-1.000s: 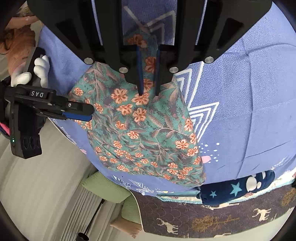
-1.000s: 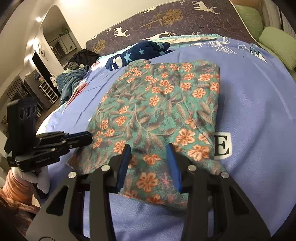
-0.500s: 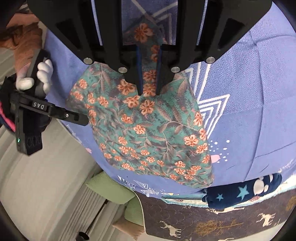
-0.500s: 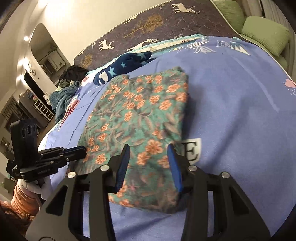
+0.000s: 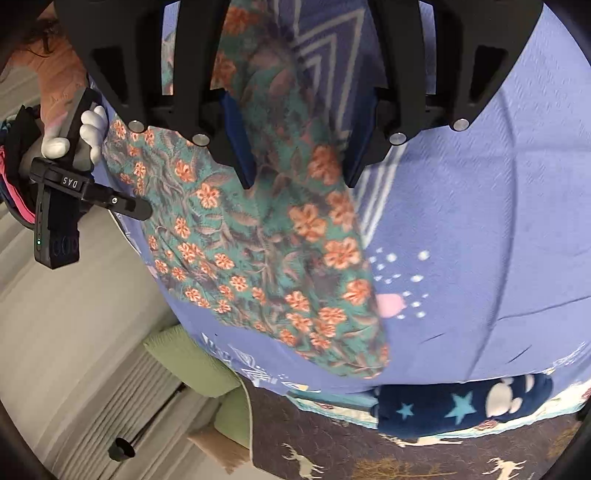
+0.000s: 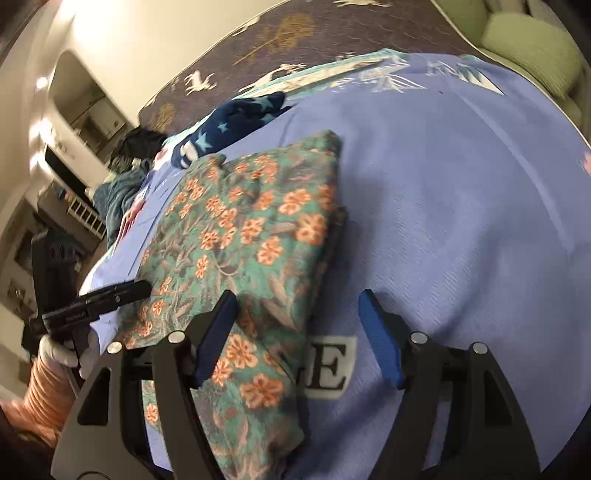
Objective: Fold small clothes
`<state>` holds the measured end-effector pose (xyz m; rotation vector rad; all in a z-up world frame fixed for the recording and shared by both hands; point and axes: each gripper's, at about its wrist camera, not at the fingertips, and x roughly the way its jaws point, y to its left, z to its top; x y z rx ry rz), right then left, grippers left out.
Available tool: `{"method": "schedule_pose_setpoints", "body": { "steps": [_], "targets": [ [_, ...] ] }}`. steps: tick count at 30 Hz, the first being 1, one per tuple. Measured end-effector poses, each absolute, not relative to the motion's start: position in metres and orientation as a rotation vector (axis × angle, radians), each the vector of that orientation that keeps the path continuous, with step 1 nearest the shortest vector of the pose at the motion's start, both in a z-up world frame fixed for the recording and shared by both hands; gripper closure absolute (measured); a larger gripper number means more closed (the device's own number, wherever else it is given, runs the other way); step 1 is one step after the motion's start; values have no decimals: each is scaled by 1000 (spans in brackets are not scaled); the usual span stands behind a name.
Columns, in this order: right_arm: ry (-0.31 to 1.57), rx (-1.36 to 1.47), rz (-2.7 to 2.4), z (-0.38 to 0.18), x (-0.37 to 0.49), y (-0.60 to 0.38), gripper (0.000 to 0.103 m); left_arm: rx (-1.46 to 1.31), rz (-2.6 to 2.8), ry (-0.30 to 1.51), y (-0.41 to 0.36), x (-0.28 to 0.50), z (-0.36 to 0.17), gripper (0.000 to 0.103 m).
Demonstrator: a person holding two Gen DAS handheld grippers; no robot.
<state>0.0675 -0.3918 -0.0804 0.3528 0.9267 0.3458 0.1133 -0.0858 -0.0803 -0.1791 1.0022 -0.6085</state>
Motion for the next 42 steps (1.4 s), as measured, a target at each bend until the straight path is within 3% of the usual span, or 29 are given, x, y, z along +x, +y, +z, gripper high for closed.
{"method": "schedule_pose_setpoints", "body": {
  "steps": [24,26,27,28,30,31,33,42],
  "targets": [
    [985,351,552,-84,145,-372,31,-116,-710,1010,-109,172,-84,47],
    [985,338,546,-84,149,-369,35,-117,-715,1010,-111,179,-84,47],
    [986,328,538,-84,151,-367,48,-116,-714,1008,-112,182,-84,49],
    [988,316,527,-83,153,-366,65,-111,-708,1003,-113,184,-83,60],
    [983,326,519,-81,152,-364,74,-98,-692,990,-115,186,-80,82],
    [969,325,510,-79,149,-363,77,-100,-689,976,-114,184,-75,89],
    [913,277,485,-66,137,-358,79,-97,-692,942,-113,180,-65,91],
    [652,184,429,13,79,-357,80,0,-716,717,-128,137,19,92]
  ]
}}
